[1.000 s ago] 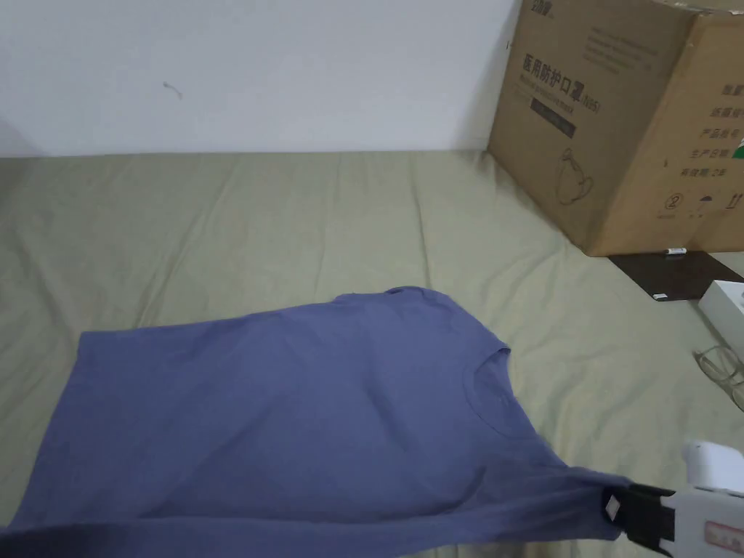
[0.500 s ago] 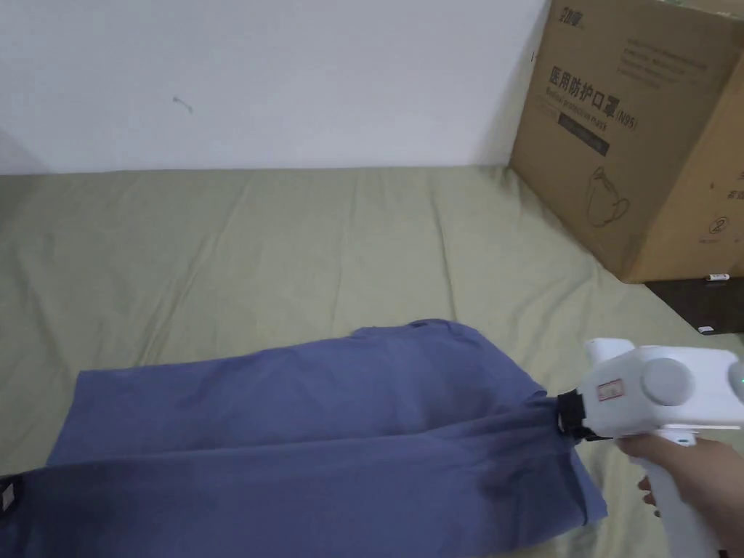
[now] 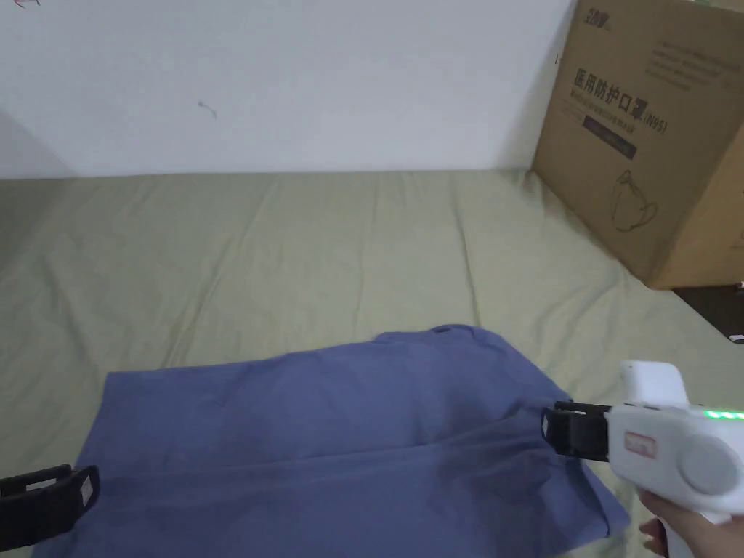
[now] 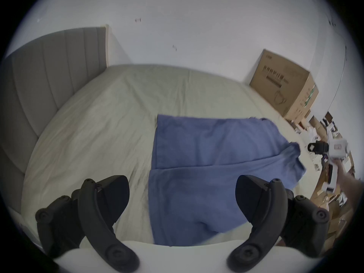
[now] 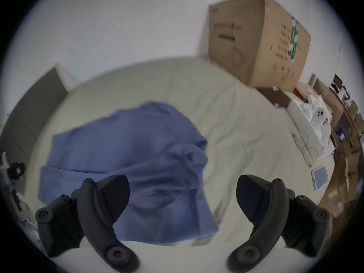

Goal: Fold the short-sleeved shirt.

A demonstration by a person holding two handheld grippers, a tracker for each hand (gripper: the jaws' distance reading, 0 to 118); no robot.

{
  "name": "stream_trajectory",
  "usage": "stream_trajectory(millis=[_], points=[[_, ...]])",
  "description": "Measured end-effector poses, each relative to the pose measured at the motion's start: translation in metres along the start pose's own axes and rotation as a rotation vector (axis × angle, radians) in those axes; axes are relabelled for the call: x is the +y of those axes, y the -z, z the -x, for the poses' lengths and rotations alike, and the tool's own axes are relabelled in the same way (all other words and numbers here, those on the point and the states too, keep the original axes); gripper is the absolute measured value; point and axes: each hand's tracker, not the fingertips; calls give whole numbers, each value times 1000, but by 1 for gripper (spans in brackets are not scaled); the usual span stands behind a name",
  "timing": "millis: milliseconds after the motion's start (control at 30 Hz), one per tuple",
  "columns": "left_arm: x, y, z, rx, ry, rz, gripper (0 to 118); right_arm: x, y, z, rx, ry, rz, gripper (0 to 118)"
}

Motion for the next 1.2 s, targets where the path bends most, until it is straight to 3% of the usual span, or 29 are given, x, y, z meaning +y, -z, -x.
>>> stream_trajectory(millis=[33, 67, 100, 133, 200, 333, 433, 500, 533, 567, 600, 633, 667, 700, 733, 767, 933, 1000, 1033, 1133, 1200], points=[[-1, -17, -7, -8, -9, -36, 96, -4, -25, 5, 56, 6, -80, 89], [-4, -40, -17, 9, -13, -100, 70, -9, -51, 13, 80, 17, -175, 53], [-7, -61, -26, 58, -1, -180, 18, -14, -74, 24, 77, -3, -201, 0], [-12, -76, -34, 82, 7, -219, 0, -20, -91, 30, 71, -14, -200, 0], [-23, -113, -43, 93, 24, -279, 0, -29, -128, 36, 152, 31, -224, 0], [-41, -139, -49, 68, -54, -213, 0, -44, -159, 52, 170, 65, -227, 0], [-40, -111, -20, 87, -44, 47, 0, -50, -163, 61, 155, 51, -213, 0], [-45, -77, -1, 60, -119, 185, 1, -51, -161, 63, 167, 45, -188, 0], [-48, -63, 8, 30, -129, 182, 10, -51, -159, 64, 171, 48, -177, 0], [-51, -49, 14, 37, -127, 179, 31, -51, -159, 65, 176, 58, -164, 0], [-53, -36, 20, 30, -140, 185, 67, -51, -158, 66, 180, 68, -149, 0], [-56, -22, 26, 40, -143, 205, 67, -51, -158, 66, 181, 82, -135, 0], [-59, -5, 33, 70, -161, 249, 81, -51, -156, 66, 183, 105, -129, 0], [-63, 7, 37, 102, -163, 280, 113, -50, -155, 66, 193, 125, -121, 0], [-63, 12, 35, 126, -130, 226, 117, -49, -155, 66, 203, 141, -111, 0], [-67, 19, 30, 173, -115, 253, 111, -48, -154, 67, 203, 148, -105, 0], [-89, 72, 32, 133, -115, 427, 112, -47, -138, 59, 133, 45, -74, 0], [-97, 76, 21, 197, 19, 378, 116, -46, -134, 61, 104, 3, -64, 0], [-97, 80, 18, 207, 30, 386, 117, -48, -145, 56, 149, 71, -60, 0], [-92, 80, 20, 221, -4, 417, 116, -59, -133, 55, 170, 97, -62, 0], [-83, 76, 22, 210, -17, 428, 108, -58, -125, 51, 160, 93, -56, 0]])
